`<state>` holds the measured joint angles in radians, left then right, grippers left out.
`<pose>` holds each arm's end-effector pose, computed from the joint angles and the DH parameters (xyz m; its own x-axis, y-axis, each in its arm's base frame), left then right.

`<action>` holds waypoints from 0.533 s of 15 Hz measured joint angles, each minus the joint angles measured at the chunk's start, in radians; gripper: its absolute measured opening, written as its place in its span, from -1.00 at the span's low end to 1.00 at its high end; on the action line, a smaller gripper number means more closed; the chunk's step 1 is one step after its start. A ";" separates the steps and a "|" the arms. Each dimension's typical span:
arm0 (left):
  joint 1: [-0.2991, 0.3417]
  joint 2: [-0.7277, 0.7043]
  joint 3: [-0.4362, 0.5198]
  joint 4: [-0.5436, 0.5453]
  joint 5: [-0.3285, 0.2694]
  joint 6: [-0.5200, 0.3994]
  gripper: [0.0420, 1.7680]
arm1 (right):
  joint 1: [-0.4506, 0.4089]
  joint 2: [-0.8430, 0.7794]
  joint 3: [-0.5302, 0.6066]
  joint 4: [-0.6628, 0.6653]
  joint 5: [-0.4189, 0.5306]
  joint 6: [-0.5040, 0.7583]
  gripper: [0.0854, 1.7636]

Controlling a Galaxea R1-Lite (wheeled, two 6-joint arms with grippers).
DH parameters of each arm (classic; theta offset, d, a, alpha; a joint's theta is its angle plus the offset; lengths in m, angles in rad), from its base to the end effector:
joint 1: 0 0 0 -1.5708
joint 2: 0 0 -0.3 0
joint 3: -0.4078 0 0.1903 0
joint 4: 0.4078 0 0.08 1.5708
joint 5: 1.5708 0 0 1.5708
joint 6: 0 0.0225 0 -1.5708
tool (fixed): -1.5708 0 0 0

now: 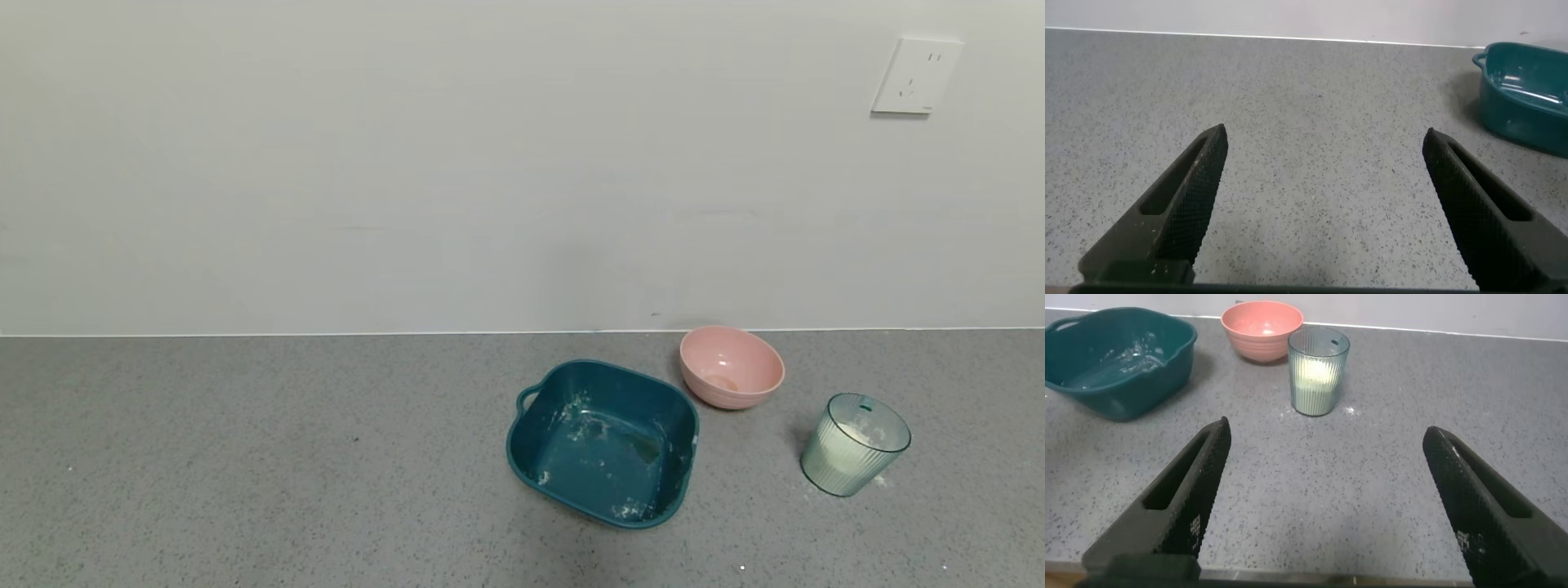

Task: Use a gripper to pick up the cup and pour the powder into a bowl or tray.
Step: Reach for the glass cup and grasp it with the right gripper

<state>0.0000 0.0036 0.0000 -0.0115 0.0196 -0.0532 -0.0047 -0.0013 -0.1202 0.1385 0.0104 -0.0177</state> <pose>-0.0225 0.0004 0.0767 0.9998 0.0196 0.0079 -0.0192 0.9984 -0.0533 -0.0333 0.0004 0.0940 0.9998 0.0057 -0.0170 -0.0060 0.9998 -0.0175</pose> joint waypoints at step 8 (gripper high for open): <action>0.000 0.000 0.000 0.000 0.000 0.000 0.94 | -0.010 0.179 -0.124 0.101 -0.001 0.002 0.94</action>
<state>0.0000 0.0036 0.0000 -0.0119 0.0196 -0.0532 -0.0147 0.1779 -0.2438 0.2396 0.0096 -0.0153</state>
